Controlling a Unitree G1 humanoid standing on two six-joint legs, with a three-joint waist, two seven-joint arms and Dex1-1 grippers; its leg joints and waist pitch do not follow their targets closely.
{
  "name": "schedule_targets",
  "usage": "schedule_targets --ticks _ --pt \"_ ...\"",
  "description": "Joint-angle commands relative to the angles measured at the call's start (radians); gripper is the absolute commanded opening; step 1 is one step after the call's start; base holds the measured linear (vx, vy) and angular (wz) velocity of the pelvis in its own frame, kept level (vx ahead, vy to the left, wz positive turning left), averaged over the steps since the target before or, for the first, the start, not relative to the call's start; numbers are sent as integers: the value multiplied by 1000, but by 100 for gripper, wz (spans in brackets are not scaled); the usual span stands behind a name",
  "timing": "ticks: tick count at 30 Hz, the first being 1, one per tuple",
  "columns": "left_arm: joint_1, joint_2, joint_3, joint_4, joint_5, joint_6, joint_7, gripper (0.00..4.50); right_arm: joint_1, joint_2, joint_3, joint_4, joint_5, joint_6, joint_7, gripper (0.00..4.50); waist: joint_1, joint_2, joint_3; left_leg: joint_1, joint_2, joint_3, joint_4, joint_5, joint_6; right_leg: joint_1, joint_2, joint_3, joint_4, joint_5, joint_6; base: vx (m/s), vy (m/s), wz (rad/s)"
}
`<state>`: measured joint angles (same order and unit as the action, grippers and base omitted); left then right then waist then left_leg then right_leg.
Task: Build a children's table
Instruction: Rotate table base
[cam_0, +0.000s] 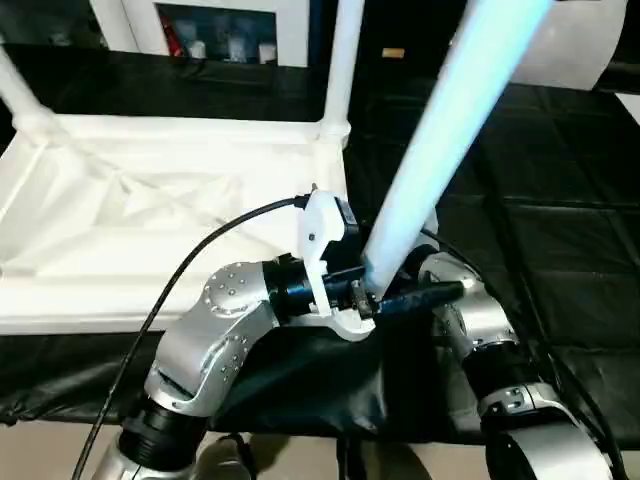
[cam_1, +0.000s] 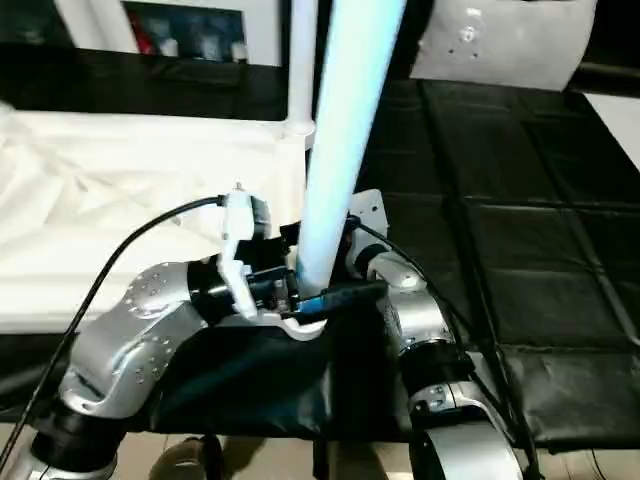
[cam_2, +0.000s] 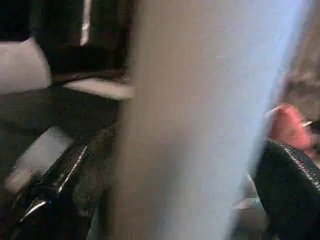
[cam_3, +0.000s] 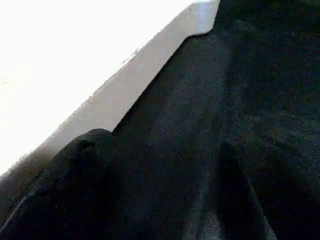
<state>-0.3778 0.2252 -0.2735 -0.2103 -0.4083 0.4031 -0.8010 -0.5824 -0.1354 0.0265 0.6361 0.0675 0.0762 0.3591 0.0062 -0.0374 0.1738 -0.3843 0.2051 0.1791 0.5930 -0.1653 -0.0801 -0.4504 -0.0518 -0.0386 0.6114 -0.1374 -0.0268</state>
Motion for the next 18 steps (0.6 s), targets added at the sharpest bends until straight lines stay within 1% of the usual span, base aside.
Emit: schedule_targets --ticks 1,2,3,4,5,6,7,9,10,11,12,13,14,15,16,17,18 --pt "-3 24 29 5 15 0 -13 449 15 -38 -29 -29 -3 -22 18 450 8 15 -95 20 8 2 -59 -222 18 72 -51 40 -71 -265 -183 0 0 0" --pt "-1 33 34 6 15 -1 -19 449 18 -46 -30 -37 -2 -26 28 450 9 15 -95 17 6 3 -58 -214 17 74 -51 40 -70 -261 -183 0 0 0" --pt "4 52 39 8 21 -6 -30 449 27 -58 -36 -59 12 -13 53 450 10 18 -96 18 7 3 -59 -210 19 74 -50 40 -70 -254 -184 0 0 0" --pt "18 107 49 12 25 -18 -76 449 48 -92 -43 -113 25 4 92 450 12 18 -96 16 8 1 -60 -210 25 75 -50 40 -70 -249 -183 0 0 0" --pt "23 125 53 14 25 -23 -92 449 55 -104 -43 -129 27 6 102 450 12 19 -97 17 8 1 -60 -210 27 73 -50 40 -69 -246 -183 0 0 0" --pt "32 157 62 16 16 -16 -121 449 68 -119 -46 -158 31 5 116 450 9 20 -100 17 7 2 -59 -199 26 74 -50 39 -67 -234 -195 0 0 0" --pt "41 192 66 20 14 -13 -149 449 84 -135 -51 -192 44 9 136 450 9 20 -99 17 8 2 -59 -204 27 74 -50 40 -68 -235 -199 0 0 0" --pt "51 250 69 40 25 -20 -187 449 114 -166 -49 -265 65 58 174 450 11 21 -99 16 6 1 -60 -207 31 77 -48 40 -67 -245 -192 0 0 0" --pt "52 262 67 45 30 -25 -193 421 122 -174 -47 -284 74 80 185 450 9 21 -99 16 6 1 -61 -206 33 77 -49 41 -68 -248 -189 0 0 0" --pt "52 289 62 64 44 -40 -214 421 142 -196 -36 -328 78 108 210 450 9 20 -96 19 5 2 -61 -212 31 73 -45 40 -74 -278 -183 0 0 0" --pt "51 312 57 80 56 -54 -236 414 163 -216 -29 -372 86 131 235 450 10 19 -99 21 6 2 -60 -214 31 74 -46 41 -75 -286 -179 0 0 0" --pt "49 336 51 98 68 -66 -259 410 186 -235 -27 -423 102 161 262 450 11 20 -98 20 8 2 -62 -217 30 73 -48 41 -74 -294 -175 0 0 0" --pt "47 355 45 112 81 -78 -276 398 203 -251 -26 -462 108 185 278 450 14 22 -99 22 9 1 -62 -222 30 72 -50 41 -75 -310 -168 0 0 0" --pt "43 368 40 125 93 -95 -290 381 223 -269 -25 -500 114 194 298 450 15 21 -98 23 10 1 -63 -226 28 70 -50 41 -76 -323 -167 0 0 0" --pt "39 376 37 136 103 -106 -297 381 245 -289 -24 -539 130 196 329 450 16 20 -97 22 10 0 -64 -229 28 69 -50 41 -80 -334 -164 0 0 0" --pt "39 376 37 138 104 -108 -297 371 248 -292 -24 -544 132 195 333 450 19 21 -98 24 13 0 -64 -236 25 69 -52 43 -79 -338 -162 0 0 0" --pt "33 394 17 156 133 -130 -301 365 290 -328 -22 -612 171 210 393 450 25 20 -99 25 13 1 -63 -242 26 69 -52 43 -80 -346 -160 0 0 0"
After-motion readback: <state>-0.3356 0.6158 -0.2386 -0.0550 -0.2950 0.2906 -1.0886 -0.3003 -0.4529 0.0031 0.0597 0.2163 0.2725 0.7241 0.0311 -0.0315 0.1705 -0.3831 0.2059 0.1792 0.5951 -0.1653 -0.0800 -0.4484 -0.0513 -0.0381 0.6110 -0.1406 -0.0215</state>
